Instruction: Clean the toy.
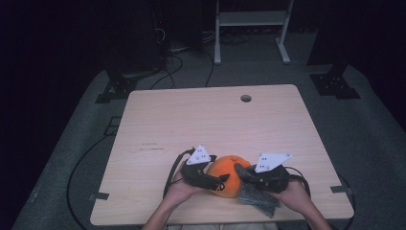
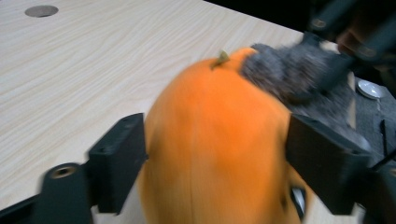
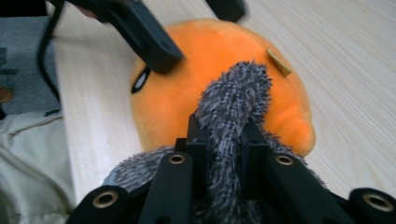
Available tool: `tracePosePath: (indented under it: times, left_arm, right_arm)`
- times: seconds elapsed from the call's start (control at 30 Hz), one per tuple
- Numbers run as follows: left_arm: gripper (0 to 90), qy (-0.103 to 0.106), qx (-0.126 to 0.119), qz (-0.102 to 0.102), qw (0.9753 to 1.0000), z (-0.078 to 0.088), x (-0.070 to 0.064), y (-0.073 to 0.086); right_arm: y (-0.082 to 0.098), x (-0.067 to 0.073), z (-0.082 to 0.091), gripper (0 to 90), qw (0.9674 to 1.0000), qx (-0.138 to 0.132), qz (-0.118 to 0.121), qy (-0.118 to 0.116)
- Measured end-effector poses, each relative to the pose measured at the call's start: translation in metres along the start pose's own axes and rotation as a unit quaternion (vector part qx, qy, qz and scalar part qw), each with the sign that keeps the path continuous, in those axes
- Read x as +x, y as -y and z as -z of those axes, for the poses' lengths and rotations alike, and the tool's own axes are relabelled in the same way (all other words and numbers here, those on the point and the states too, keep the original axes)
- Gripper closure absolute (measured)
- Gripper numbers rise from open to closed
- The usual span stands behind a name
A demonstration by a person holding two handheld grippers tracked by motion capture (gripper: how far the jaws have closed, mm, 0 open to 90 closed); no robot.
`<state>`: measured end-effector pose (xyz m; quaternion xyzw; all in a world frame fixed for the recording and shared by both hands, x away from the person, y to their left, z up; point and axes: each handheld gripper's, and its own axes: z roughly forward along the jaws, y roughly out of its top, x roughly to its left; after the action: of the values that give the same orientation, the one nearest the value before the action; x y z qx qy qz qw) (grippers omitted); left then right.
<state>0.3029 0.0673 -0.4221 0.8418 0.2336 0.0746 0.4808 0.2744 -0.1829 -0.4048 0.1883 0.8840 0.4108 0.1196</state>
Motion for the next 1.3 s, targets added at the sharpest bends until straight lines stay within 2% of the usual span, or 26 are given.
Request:
tracePosePath:
  times: [0.03, 0.1, 0.17, 0.2, 0.23, 0.27, 0.37, 0.53, 0.6, 0.63, 0.73, 0.8, 0.83, 0.93, 1.0, 1.03, 1.1, 1.17, 1.2, 1.23, 1.3]
  left_arm:
    - [19.5, -0.006, 0.009, -0.003, 0.9999, -0.004, -0.001, 0.001]
    - [27.8, -0.021, 0.004, -0.005, 0.9998, -0.005, -0.003, 0.002]
    - [39.4, -0.055, -0.016, -0.020, 0.9982, -0.004, -0.005, 0.001]
    - [41.9, -0.063, -0.034, -0.023, 0.9972, -0.004, -0.006, 0.000]
    - [43.1, -0.075, -0.049, -0.037, 0.9953, -0.004, -0.008, -0.001]
    - [43.1, -0.084, -0.049, -0.049, 0.9940, -0.005, -0.009, -0.002]
    - [41.9, -0.080, -0.038, -0.054, 0.9946, -0.005, -0.006, 0.002]
    - [42.3, -0.057, -0.036, -0.041, 0.9968, 0.005, 0.001, 0.015]
    - [42.2, -0.050, -0.039, -0.032, 0.9975, 0.007, 0.004, 0.018]
    - [42.0, -0.048, -0.043, -0.029, 0.9975, 0.007, 0.005, 0.019]
    - [40.8, -0.047, -0.049, -0.030, 0.9973, 0.006, 0.004, 0.020]
    - [40.2, -0.048, -0.050, -0.029, 0.9972, 0.007, 0.004, 0.022]
    - [39.9, -0.046, -0.051, -0.026, 0.9973, 0.008, 0.005, 0.022]
    - [38.7, -0.040, -0.051, -0.015, 0.9978, 0.009, 0.007, 0.024]
    - [38.6, -0.040, -0.049, -0.016, 0.9979, 0.008, 0.006, 0.023]
    - [38.5, -0.043, -0.045, -0.019, 0.9979, 0.008, 0.005, 0.022]
    - [38.4, -0.042, -0.040, -0.030, 0.9979, 0.007, 0.002, 0.020]
    - [38.7, -0.041, -0.037, -0.045, 0.9975, 0.006, -0.002, 0.018]
    - [38.7, -0.044, -0.034, -0.047, 0.9973, 0.006, -0.003, 0.018]
    - [38.7, -0.045, -0.034, -0.046, 0.9974, 0.006, -0.003, 0.018]
    - [38.8, -0.041, -0.034, -0.042, 0.9977, 0.006, -0.002, 0.019]
  right_arm:
    - [-0.002, 0.002, 0.000, 77.5, 1.0000, 0.000, 0.005, 0.001]
    - [-0.004, 0.003, -0.001, 77.6, 0.9998, 0.004, 0.010, 0.015]
    - [-0.006, -0.001, -0.002, 77.9, 0.9996, -0.005, 0.002, 0.029]
    - [-0.009, -0.003, -0.002, 78.1, 0.9992, -0.011, -0.002, 0.039]
    - [-0.011, -0.005, -0.002, 78.1, 0.9988, -0.018, -0.004, 0.046]
    - [-0.013, -0.008, -0.003, 78.1, 0.9984, -0.023, -0.008, 0.050]
    - [-0.010, -0.012, -0.008, 78.1, 0.9985, -0.023, -0.020, 0.046]
    - [0.006, -0.016, -0.006, 78.3, 0.9994, 0.009, -0.021, 0.025]
    - [0.016, -0.019, -0.002, 78.2, 0.9989, 0.017, -0.035, 0.025]
    - [0.017, -0.019, 0.001, 78.2, 0.9988, 0.011, -0.039, 0.027]
    - [0.004, -0.019, 0.012, 78.2, 0.9979, -0.040, -0.041, 0.031]
    - [0.000, -0.020, 0.010, 78.1, 0.9975, -0.049, -0.044, 0.029]
    - [0.001, -0.020, 0.005, 78.1, 0.9979, -0.038, -0.044, 0.026]
    - [0.014, -0.021, -0.009, 77.9, 0.9990, 0.013, -0.039, 0.019]
    - [0.021, -0.023, -0.008, 77.8, 0.9989, 0.027, -0.037, 0.014]
    - [0.023, -0.026, -0.005, 77.8, 0.9988, 0.021, -0.043, 0.010]
    - [0.019, -0.028, 0.002, 77.8, 0.9983, -0.012, -0.056, 0.008]
    - [0.010, -0.031, 0.009, 77.8, 0.9959, -0.058, -0.070, 0.002]
    - [0.006, -0.032, 0.009, 77.6, 0.9946, -0.071, -0.076, -0.003]
    - [0.004, -0.032, 0.007, 77.4, 0.9948, -0.068, -0.075, 0.001]
    - [0.007, -0.033, -0.001, 77.3, 0.9964, -0.045, -0.072, 0.005]
